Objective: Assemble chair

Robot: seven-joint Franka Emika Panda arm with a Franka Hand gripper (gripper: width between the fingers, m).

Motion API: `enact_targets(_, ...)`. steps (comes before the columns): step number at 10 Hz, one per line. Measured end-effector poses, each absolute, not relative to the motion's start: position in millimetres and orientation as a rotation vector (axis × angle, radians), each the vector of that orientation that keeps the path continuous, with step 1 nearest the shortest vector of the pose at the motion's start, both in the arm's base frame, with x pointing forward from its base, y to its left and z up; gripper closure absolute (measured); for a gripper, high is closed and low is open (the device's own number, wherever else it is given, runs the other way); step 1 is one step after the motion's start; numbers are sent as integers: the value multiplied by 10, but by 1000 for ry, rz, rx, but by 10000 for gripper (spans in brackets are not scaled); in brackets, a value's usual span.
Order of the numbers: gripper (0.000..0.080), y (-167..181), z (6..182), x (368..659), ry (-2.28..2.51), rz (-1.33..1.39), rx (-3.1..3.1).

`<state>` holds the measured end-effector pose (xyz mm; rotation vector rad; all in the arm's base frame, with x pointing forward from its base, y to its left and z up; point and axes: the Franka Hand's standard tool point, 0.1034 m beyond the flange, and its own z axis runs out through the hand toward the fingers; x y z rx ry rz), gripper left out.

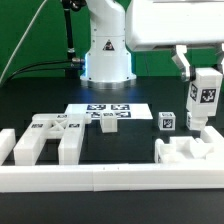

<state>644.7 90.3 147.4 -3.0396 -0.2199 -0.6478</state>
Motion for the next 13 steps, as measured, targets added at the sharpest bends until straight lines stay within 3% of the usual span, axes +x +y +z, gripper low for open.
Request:
enact_targets(3,512,1087,1305,6417,-211,-666,-3021)
enact_targets(13,512,1233,1027,6489,-237,-670,-3015)
